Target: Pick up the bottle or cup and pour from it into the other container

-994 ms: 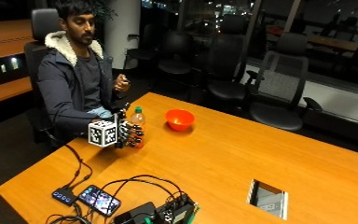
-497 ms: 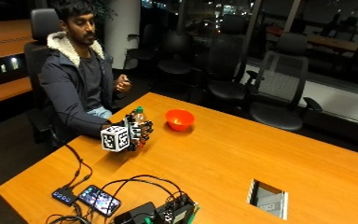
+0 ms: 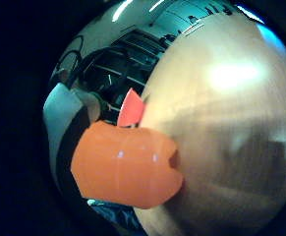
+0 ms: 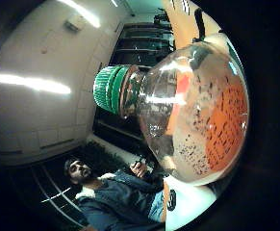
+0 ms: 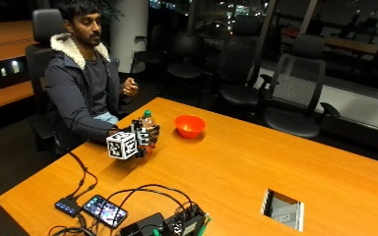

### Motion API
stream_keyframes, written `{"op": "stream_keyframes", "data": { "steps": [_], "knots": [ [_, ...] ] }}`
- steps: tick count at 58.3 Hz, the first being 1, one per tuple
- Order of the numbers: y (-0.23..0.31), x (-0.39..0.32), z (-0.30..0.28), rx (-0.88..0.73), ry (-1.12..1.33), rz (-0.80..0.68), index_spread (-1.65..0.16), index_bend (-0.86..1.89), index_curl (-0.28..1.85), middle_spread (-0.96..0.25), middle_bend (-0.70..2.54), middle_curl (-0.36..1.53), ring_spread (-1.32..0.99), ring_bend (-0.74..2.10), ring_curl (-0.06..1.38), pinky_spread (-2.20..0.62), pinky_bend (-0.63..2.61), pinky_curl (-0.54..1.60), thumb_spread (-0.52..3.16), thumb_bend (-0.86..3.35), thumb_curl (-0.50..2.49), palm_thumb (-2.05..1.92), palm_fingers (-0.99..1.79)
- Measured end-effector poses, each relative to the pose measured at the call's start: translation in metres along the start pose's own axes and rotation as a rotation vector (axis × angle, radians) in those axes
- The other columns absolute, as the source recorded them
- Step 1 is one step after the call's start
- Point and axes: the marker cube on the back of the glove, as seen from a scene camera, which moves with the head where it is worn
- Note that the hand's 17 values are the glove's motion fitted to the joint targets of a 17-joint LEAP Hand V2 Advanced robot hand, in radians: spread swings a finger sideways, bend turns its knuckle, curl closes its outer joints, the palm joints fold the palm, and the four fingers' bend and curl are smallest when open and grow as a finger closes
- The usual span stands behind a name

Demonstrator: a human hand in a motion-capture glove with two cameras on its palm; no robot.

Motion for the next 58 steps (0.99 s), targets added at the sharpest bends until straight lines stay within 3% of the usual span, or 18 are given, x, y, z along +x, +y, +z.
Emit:
{"op": "stream_keyframes", "data": {
  "steps": [24,46,58],
  "knots": [
    [-0.039,-0.131,0.017,0.018,0.137,-0.196,-0.3,0.13,0.3,-0.23,0.36,0.43,-0.21,0.54,0.39,-0.05,0.51,0.33,0.66,-0.04,0.42,0.84,1.19],
    [-0.053,-0.154,0.124,-0.113,0.869,-0.185,-0.3,0.13,0.3,-0.23,0.36,0.43,-0.21,0.54,0.39,-0.05,0.51,0.34,0.66,-0.04,0.42,0.84,1.18],
    [-0.082,-0.161,0.153,-0.197,1.302,-0.278,-0.3,0.13,0.3,-0.23,0.35,0.44,-0.2,0.54,0.4,-0.05,0.51,0.34,0.67,-0.04,0.43,0.85,1.18]
  ]
}}
